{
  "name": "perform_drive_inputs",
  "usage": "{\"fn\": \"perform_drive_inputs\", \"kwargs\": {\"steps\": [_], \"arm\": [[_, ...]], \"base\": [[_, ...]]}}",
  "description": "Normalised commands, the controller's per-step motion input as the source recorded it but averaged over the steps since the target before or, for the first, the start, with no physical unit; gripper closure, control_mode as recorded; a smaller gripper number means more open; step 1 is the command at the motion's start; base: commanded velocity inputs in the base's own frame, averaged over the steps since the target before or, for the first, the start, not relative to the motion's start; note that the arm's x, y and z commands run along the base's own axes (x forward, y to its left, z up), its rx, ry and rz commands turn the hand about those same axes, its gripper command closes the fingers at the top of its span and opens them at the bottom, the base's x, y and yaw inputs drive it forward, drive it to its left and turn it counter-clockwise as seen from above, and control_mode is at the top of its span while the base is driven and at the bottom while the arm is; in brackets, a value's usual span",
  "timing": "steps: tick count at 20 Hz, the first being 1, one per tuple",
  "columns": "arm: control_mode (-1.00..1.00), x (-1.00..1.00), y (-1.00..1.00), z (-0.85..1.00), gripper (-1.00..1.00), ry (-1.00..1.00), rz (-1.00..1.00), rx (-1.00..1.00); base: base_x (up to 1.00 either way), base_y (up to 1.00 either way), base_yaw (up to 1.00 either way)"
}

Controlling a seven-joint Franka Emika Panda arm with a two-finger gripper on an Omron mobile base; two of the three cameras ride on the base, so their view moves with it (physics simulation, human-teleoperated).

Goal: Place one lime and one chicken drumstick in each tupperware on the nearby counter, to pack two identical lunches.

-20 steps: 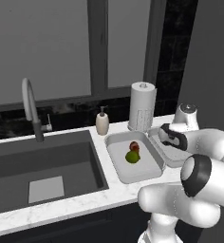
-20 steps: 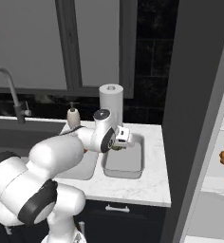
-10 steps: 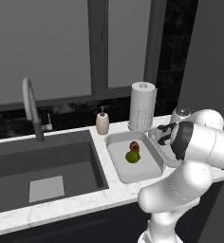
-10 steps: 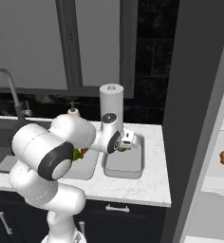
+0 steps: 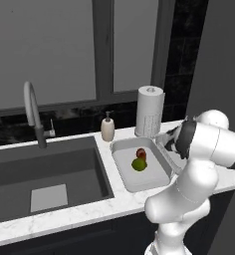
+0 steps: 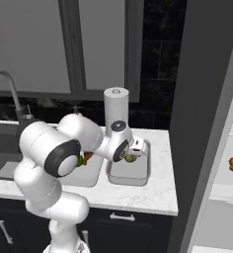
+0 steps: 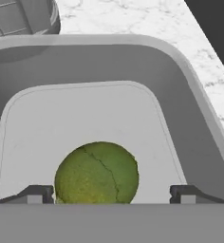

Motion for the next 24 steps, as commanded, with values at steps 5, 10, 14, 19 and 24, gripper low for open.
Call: {"fn": "perform_drive_inputs", "kwargs": {"steps": [5, 10, 14, 19, 24], "arm": [[-1.00, -0.68, 0.18, 0.83, -1.00, -0.10, 0.02, -0.02], [-1.00, -0.84, 0.55, 1.00, -1.00, 0.00, 0.07, -0.09], [-1.00, -0.96, 0.78, 1.00, -1.00, 0.00, 0.08, -0.17], [-1.00, -0.59, 0.70, 1.00, -1.00, -0.13, 0.02, -0.09], [-1.00, -0.59, 0.41, 0.99, -1.00, -0.23, -0.16, 0.23]], "base": [[0.00, 0.00, 0.00], [0.00, 0.00, 0.00], [0.00, 0.00, 0.00], [0.00, 0.00, 0.00], [0.00, 0.00, 0.00]]}}
